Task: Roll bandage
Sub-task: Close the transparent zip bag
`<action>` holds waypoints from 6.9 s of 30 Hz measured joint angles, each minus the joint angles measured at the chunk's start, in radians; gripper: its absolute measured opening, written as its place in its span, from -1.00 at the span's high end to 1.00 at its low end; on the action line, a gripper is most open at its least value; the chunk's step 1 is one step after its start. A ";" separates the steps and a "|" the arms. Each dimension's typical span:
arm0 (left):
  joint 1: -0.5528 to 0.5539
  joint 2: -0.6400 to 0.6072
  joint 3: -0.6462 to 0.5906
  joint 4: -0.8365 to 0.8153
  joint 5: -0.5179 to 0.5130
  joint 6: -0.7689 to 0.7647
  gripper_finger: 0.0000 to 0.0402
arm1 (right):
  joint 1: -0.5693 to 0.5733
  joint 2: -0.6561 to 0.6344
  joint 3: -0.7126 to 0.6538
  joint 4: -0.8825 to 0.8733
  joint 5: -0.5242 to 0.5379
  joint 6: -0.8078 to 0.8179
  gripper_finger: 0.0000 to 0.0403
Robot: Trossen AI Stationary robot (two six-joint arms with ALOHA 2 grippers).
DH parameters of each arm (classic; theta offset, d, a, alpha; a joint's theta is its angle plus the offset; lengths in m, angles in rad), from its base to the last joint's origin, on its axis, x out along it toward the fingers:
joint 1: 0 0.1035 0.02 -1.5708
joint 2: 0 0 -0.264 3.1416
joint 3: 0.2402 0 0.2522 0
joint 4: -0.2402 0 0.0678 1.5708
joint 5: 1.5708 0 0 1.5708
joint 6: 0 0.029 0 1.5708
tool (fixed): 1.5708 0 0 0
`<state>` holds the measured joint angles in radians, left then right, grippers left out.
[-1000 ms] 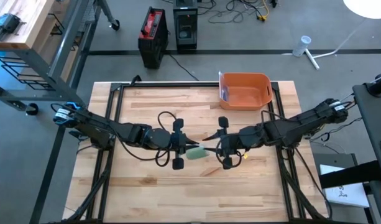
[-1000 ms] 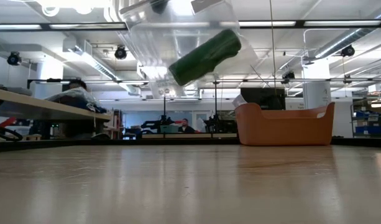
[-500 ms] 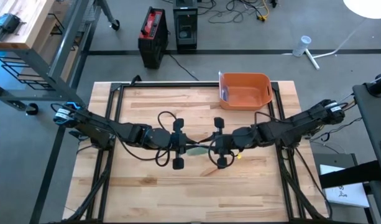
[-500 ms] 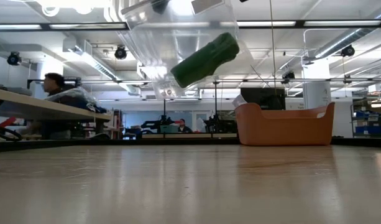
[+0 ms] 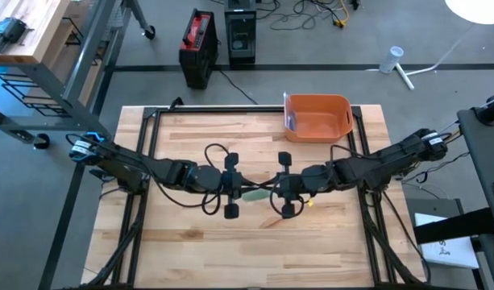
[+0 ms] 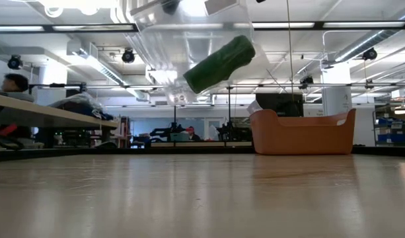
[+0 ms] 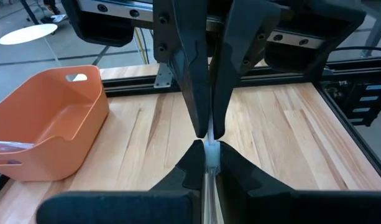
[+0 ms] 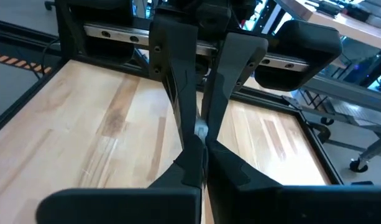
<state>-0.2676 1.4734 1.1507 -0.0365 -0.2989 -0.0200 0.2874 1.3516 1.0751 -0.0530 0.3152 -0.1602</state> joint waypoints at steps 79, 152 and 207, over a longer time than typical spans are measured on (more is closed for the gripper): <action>0.005 -0.019 0.003 -0.005 -0.243 -0.199 0.94 | 0.001 0.004 -0.001 0.076 0.414 0.028 1.00; -0.019 -0.023 0.000 -0.023 -0.071 -0.003 0.96 | 0.000 -0.003 0.000 0.027 0.000 0.009 1.00; -0.020 -0.036 -0.001 -0.089 -0.048 -0.025 0.86 | 0.002 -0.414 -0.001 -0.589 0.064 0.107 1.00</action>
<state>-0.2880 1.4372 1.1493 -0.1257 -0.3465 -0.0449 0.2893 0.9379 1.0740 -0.6422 0.3788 -0.0536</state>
